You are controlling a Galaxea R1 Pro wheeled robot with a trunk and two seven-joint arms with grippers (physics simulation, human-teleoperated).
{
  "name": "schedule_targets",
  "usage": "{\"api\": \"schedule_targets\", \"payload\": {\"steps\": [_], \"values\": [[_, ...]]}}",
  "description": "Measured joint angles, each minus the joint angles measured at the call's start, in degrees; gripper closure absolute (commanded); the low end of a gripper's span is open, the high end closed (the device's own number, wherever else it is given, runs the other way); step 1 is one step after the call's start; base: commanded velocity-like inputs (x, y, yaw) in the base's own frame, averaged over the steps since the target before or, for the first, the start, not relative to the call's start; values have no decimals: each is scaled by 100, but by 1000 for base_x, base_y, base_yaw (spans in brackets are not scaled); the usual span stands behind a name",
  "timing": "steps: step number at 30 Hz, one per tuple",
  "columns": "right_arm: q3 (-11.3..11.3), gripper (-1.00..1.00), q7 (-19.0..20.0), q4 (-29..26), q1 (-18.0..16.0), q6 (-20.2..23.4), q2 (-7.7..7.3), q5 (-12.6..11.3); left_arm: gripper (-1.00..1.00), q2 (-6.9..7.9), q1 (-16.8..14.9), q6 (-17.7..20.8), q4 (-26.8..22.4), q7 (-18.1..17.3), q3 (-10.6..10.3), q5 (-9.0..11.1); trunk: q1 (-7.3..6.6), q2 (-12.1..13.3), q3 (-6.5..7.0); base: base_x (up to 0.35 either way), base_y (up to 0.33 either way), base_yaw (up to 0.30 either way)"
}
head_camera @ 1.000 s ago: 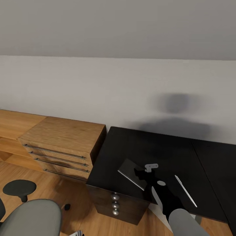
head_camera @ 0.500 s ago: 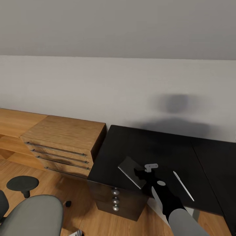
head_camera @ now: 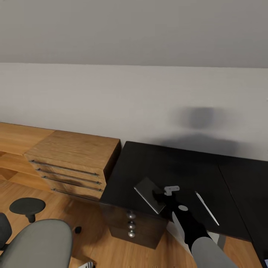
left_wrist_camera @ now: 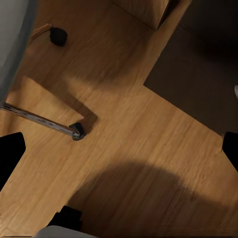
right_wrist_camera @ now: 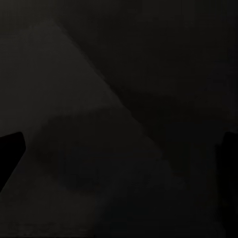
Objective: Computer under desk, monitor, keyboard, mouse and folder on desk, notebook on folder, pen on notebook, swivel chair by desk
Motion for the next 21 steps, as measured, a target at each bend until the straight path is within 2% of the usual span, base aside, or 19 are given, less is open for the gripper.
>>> {"api": "schedule_targets", "payload": {"steps": [5,16,21], "values": [[0,-100,0,-1,0,0,0,0,-100,0,0,-1,0,0,0,-1,0,0,0,-178,0,0],[0,-100,-7,3,0,-6,0,1,-100,0,0,-1,0,-1,0,-2,-1,-1,0,-40,0,0],[0,-100,-10,4,0,-7,0,7,-100,0,0,4,0,0,0,0,1,0,0,-198,0,0]]}}
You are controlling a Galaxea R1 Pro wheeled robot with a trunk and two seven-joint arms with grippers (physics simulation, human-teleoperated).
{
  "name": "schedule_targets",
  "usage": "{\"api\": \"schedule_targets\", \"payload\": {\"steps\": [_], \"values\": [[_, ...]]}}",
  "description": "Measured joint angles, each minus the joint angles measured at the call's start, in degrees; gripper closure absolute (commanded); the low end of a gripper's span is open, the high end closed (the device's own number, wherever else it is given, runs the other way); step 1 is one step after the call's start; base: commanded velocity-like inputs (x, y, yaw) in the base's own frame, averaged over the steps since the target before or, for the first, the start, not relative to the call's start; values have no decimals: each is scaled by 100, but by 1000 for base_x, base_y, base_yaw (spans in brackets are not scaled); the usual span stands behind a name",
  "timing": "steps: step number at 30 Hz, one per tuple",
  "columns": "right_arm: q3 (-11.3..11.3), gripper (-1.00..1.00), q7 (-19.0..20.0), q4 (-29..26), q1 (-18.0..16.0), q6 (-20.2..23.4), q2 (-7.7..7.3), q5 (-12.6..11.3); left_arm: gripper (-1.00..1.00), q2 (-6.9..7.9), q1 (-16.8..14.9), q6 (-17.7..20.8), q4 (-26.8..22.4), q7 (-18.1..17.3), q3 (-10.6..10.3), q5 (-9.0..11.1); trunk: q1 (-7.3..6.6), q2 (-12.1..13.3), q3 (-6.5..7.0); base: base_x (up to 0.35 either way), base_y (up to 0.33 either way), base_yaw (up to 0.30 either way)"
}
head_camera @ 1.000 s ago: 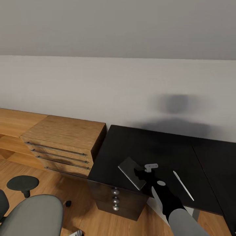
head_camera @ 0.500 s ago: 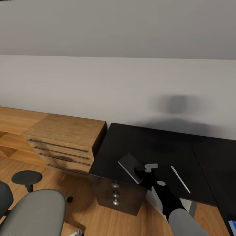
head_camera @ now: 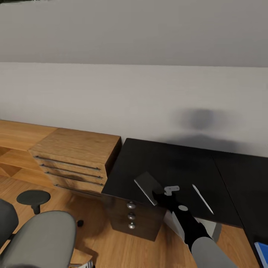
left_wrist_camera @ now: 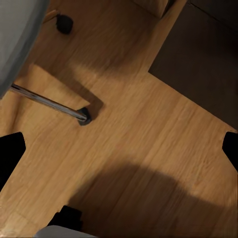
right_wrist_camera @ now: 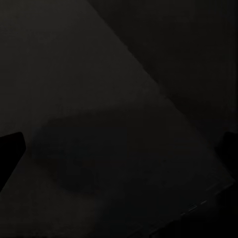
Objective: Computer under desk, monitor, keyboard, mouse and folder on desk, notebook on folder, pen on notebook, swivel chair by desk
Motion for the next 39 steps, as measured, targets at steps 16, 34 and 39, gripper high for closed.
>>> {"api": "schedule_targets", "payload": {"steps": [16,34,39], "values": [[-1,-100,0,-3,0,6,-1,4,-100,0,0,-6,0,0,0,0,-3,0,0,-51,0,0],[-21,-100,-269,-51,3,-163,2,-27,-100,0,0,-5,2,-1,-7,0,-2,0,-1,0,0,0],[-24,-100,-567,-145,4,-503,14,-36,-100,-7,0,-10,7,-26,-15,-13,-4,0,-1,99,0,0]]}}
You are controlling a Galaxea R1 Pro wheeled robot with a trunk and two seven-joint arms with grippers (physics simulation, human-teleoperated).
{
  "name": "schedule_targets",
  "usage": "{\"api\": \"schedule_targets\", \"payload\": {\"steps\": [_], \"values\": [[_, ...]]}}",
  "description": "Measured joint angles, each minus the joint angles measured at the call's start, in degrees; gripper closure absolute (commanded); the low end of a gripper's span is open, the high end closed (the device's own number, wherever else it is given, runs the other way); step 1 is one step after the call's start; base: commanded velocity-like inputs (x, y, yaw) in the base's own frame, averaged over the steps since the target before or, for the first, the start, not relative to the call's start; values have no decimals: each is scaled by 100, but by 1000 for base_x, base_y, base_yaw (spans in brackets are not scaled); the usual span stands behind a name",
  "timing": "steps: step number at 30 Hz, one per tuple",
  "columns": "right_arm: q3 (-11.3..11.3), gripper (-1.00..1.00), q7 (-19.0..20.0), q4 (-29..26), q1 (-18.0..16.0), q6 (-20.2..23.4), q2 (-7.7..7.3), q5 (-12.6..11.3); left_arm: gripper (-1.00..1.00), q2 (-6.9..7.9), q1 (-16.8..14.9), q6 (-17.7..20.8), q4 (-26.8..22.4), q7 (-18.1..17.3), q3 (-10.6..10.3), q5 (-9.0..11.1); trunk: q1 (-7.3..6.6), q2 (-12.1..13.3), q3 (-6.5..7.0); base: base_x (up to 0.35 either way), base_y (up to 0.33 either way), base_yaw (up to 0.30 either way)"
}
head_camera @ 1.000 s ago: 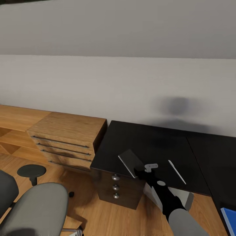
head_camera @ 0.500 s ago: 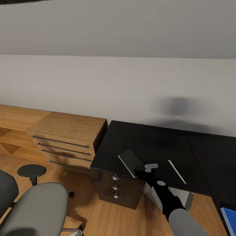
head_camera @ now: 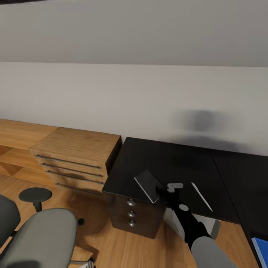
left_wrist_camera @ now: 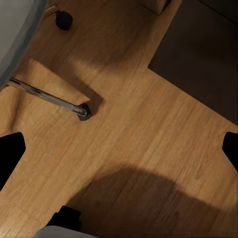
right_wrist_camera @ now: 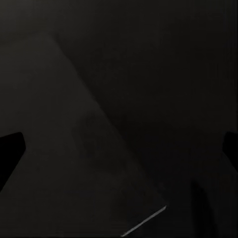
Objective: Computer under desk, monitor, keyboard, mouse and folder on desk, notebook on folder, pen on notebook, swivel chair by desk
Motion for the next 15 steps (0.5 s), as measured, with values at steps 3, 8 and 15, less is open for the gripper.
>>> {"api": "schedule_targets", "payload": {"steps": [3,8,15], "values": [[0,-100,-39,-11,0,-49,-3,-1,-100,-1,0,-3,6,-67,-1,-3,-1,0,0,261,0,0],[-1,-100,-60,-9,0,-76,-4,-2,-100,3,1,3,9,-169,-1,3,0,0,0,185,0,0],[8,-100,-59,21,0,-71,6,-10,-100,7,0,4,10,-198,0,5,2,0,0,36,0,0]]}}
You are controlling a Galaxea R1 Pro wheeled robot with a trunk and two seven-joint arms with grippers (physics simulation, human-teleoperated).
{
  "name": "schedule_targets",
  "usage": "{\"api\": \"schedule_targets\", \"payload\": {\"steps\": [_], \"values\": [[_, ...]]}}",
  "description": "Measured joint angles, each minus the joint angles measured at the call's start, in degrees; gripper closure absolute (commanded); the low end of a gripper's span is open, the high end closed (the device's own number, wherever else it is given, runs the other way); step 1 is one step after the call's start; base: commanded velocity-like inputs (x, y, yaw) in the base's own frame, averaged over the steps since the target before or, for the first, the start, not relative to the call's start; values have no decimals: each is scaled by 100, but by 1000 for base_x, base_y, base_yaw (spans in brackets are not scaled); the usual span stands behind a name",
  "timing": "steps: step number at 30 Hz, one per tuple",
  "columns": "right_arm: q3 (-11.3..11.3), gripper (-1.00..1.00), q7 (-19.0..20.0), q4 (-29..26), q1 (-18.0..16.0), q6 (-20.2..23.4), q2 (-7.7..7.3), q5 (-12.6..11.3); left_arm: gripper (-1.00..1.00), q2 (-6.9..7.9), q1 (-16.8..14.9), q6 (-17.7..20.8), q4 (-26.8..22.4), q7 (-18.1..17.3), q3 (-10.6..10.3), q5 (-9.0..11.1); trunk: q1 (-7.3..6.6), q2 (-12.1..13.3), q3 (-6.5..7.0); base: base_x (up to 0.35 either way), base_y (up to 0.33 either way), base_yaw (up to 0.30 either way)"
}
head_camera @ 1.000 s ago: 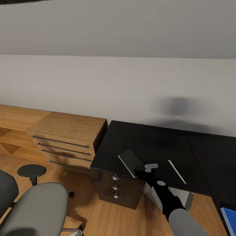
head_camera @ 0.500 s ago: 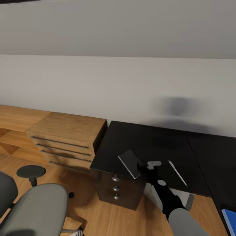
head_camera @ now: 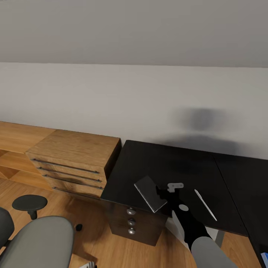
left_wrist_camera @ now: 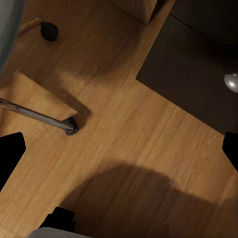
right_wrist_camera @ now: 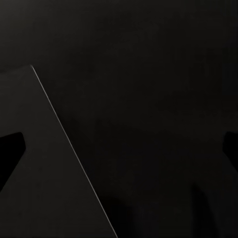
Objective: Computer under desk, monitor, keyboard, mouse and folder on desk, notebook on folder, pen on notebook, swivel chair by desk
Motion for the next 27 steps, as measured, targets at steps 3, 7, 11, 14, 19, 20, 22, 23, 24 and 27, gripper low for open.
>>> {"api": "schedule_targets", "payload": {"steps": [3,7,11,14,19,20,22,23,24,27], "values": [[7,-100,7,38,0,17,3,4,-100,0,0,-1,0,-2,0,0,-1,0,0,90,0,0],[27,-100,14,149,0,33,5,7,-100,0,0,-5,0,-3,1,0,-2,0,0,161,0,0],[40,-100,27,247,0,35,9,8,-100,0,0,-2,0,-3,6,0,0,0,0,59,0,0],[43,-100,31,288,0,33,19,12,-100,0,0,-2,0,2,7,6,0,0,0,17,0,0],[43,-100,36,349,-4,31,23,11,-100,0,0,0,0,5,7,9,0,0,1,-13,17,0],[40,-100,35,347,-4,33,23,10,-100,0,0,0,0,5,7,9,0,0,1,-91,90,0],[41,-100,36,346,-4,33,23,11,-100,0,1,-2,-1,5,8,10,1,0,1,-141,136,0],[43,-100,37,345,-4,33,23,11,-100,0,1,-2,-1,5,8,10,1,0,1,-120,112,0],[44,-100,39,348,-4,31,24,11,-100,0,1,-1,-1,5,7,10,1,0,1,-96,90,0],[43,-100,42,347,-4,31,24,14,-100,0,0,0,0,1,7,5,0,0,1,-50,47,0]]}}
